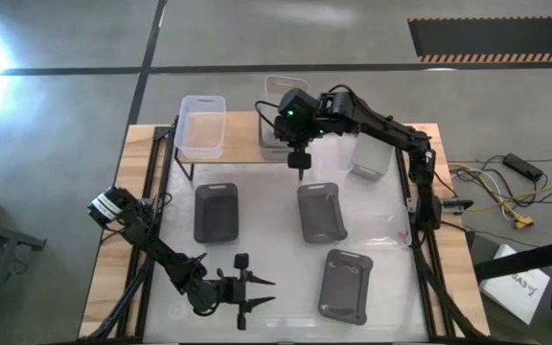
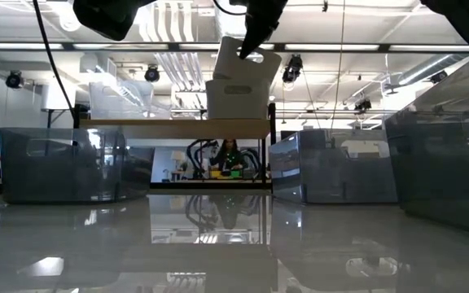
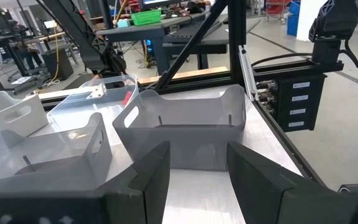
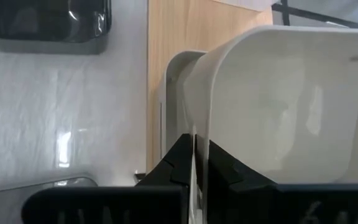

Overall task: Stack baskets on shelf by color
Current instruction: Stack the right gray bin on top of the gray bin on the shelf, then stack the bottom black bin on top of the top black bin

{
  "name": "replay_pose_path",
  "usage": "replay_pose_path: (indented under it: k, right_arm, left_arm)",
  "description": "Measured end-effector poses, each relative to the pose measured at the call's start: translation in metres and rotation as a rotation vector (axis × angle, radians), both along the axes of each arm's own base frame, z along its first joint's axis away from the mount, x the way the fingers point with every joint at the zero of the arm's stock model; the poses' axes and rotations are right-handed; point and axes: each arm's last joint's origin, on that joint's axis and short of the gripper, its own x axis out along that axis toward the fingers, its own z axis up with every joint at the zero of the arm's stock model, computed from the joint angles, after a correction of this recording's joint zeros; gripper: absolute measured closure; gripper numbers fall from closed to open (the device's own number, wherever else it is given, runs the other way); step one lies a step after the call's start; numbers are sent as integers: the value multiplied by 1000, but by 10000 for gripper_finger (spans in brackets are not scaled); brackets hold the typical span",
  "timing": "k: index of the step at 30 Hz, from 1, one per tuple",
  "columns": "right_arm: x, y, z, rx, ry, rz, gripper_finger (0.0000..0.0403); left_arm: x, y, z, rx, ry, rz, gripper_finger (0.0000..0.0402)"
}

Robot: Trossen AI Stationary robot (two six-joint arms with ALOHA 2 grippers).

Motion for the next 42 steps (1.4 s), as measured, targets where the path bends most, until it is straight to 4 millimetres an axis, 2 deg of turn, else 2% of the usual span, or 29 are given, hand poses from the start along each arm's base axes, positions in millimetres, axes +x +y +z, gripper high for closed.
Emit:
replay_pose_path:
  k: [10,19,24,29,33,37,42]
  right_arm:
    - [5,-1,-7,8,15,-6,384]
    - [5,-2,-7,5,15,-3,302]
    - [1,0,0,-10,0,12,268]
    - [-13,6,16,59,-55,21,268]
    - [-25,22,18,209,-53,112,289]
    - [-35,54,6,231,-22,181,318]
    - [-60,98,-16,237,-101,276,358]
  left_arm:
    - [0,0,0,0,0,0,259]
    - [0,0,0,0,0,0,259]
    - [0,0,0,0,0,0,259]
    - [0,0,0,1,0,-1,259]
    - [0,0,0,0,0,-1,259]
    - [0,0,0,1,1,-1,259]
    - [0,0,0,49,2,-5,259]
